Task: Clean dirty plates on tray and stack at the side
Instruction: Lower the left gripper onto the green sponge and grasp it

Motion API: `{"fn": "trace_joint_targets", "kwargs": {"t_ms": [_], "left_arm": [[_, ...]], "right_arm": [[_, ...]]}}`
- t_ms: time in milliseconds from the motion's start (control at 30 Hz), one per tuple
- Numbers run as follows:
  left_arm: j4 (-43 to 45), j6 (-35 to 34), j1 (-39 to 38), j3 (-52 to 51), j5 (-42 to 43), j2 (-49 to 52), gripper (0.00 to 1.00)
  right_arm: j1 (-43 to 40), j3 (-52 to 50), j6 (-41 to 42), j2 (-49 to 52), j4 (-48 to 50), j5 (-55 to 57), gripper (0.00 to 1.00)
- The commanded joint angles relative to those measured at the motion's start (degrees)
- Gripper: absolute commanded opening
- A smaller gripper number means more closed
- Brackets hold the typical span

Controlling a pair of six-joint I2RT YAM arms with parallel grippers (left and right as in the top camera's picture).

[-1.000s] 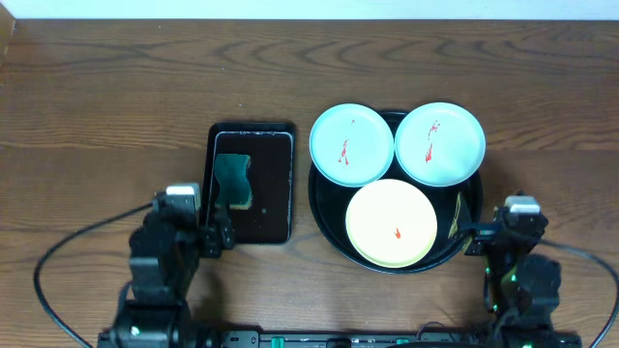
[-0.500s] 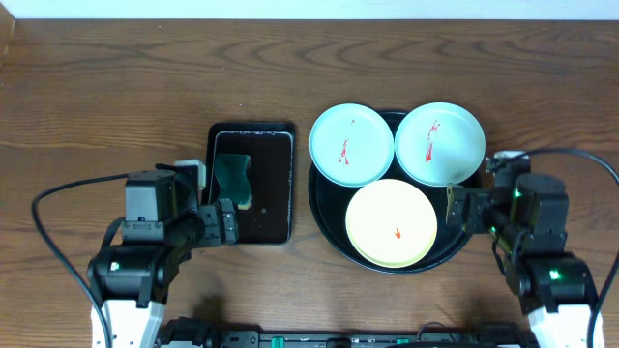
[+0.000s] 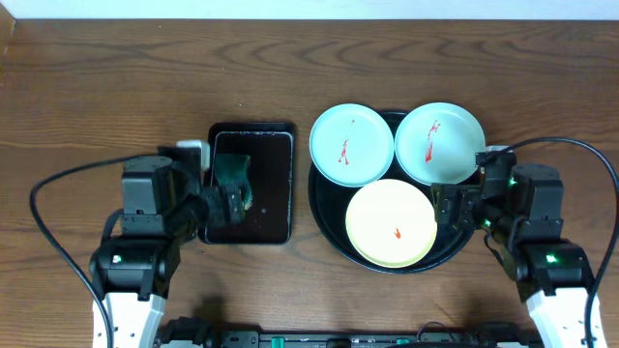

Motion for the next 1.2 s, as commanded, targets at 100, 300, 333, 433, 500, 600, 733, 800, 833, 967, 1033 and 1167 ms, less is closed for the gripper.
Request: {"fn": "trace_joint_targets", "kwargs": {"t_ms": [100,300,333,433,500,600,733,800,833,967,1033,1167], "left_arm": [[6.95,-1.42,0.13,1.05,-2.01,8.22,0.90],[9.09,-1.18,0.02,1.05,-5.35,20.41,0.88],[9.70,-1.18,-0.17,1.05,-5.35,22.49,0.88],[11.61,-1.11,-1.49,1.05,-5.38,27.10,0.86],[12.79,-0.96,-2.56,1.05,-6.34,29.62,0.86],[13.62,-1.01,-3.80,1.05,-10.86,32.76,0.86],[14.16,-1.01,-4.50,1.05,-15.02,36.28,0.86],[14.32,-1.03,-4.59,1.05,-15.47,37.62,0.86],[14.56,-1.03,-4.59,1.03,-15.45,38.34,0.86],[15.76,-1.03,-4.59,1.03,-15.45,40.22,0.84],[16.41,-1.03,-4.59,1.03,-15.45,40.92,0.78],[16.74,-1.03,-4.59,1.03,-15.45,42.25,0.64]], "right_arm": [[-0.63,1.11,0.63,3.93,0.13,-4.85,0.99],[-0.63,1.11,0.63,5.55,0.17,-4.85,0.98],[-0.63,1.11,0.63,5.60,0.22,-4.83,0.98],[-0.63,1.11,0.63,5.60,0.35,-4.83,0.98],[-0.63,1.11,0.63,5.60,0.37,-4.83,0.98],[-0.63,1.11,0.63,5.60,0.35,-4.83,0.98],[-0.66,1.11,0.63,5.60,0.39,-4.83,0.99],[-0.66,1.11,0.63,5.60,0.39,-4.83,0.98],[-0.63,1.11,0.63,5.60,0.39,-4.83,0.99],[-0.66,1.11,0.66,5.60,0.39,-4.83,0.98],[-0.63,1.11,0.66,5.60,0.39,-4.83,0.98],[-0.63,1.11,0.66,5.60,0.39,-4.83,0.97]]}}
